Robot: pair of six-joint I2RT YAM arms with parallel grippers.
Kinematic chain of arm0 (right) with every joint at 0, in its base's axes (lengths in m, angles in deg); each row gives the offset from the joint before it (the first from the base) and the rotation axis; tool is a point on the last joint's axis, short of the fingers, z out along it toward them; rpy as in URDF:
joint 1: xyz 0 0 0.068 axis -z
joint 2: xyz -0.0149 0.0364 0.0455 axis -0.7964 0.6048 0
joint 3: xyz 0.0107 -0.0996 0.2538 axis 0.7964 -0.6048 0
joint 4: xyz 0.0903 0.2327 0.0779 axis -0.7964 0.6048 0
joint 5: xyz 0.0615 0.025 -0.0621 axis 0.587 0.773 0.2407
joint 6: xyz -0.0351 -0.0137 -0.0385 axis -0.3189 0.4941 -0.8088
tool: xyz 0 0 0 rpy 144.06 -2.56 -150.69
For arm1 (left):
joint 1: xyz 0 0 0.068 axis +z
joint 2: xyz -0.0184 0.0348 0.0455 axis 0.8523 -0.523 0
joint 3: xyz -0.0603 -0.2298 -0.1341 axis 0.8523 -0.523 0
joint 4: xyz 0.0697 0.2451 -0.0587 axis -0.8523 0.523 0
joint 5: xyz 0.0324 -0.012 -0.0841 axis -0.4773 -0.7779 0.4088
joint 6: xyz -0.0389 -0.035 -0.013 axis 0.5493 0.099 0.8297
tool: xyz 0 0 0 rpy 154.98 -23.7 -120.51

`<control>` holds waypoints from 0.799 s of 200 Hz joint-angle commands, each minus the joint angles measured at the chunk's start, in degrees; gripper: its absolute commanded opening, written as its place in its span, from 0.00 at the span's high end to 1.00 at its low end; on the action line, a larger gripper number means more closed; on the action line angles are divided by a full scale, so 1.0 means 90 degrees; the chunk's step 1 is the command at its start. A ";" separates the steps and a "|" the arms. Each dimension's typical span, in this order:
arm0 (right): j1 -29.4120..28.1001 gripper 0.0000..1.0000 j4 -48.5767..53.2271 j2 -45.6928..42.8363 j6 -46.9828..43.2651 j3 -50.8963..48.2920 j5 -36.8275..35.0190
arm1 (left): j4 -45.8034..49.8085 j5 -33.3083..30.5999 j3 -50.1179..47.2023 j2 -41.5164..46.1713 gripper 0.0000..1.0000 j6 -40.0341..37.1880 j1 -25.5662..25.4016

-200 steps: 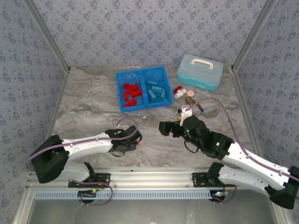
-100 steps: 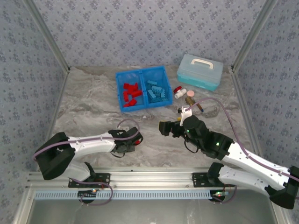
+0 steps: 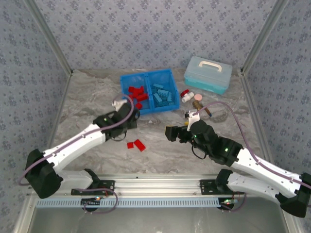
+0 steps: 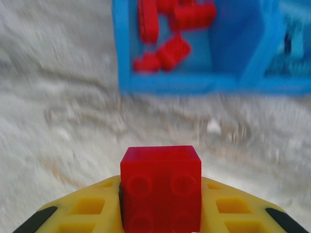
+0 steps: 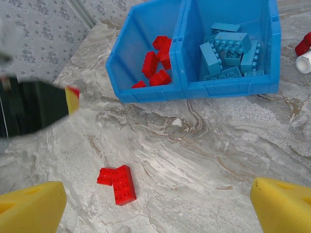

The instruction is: Sort the legos into containers by color

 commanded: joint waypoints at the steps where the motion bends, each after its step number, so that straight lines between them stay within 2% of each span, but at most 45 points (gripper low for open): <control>1: 0.0015 0.00 0.0021 -0.0052 0.0097 0.0012 -0.0106 | -0.0320 -0.0026 0.0714 -0.0629 0.71 -0.1035 0.0585; 24: 0.0011 0.00 0.0168 -0.0137 0.0091 0.0056 -0.0115 | -0.0298 0.0346 0.1740 -0.1657 0.71 -0.1479 0.1006; 47: -0.0005 0.00 0.0223 -0.0257 0.0293 -0.0006 -0.0174 | -0.0033 0.0663 0.2843 -0.2775 0.71 -0.1763 0.1136; 83: -0.0017 0.00 0.0379 -0.0409 0.0390 0.0043 -0.0203 | 0.0223 0.1043 0.3943 -0.4078 0.72 -0.1615 0.1316; 117: -0.0029 0.00 0.0633 -0.0640 0.0382 0.0102 -0.0300 | 0.0321 0.1306 0.4344 -0.4706 0.69 -0.1508 0.1357; 160: -0.0036 0.00 0.0637 -0.0777 0.0404 0.0054 -0.0346 | 0.0368 0.1387 0.4546 -0.4898 0.57 -0.1525 0.1355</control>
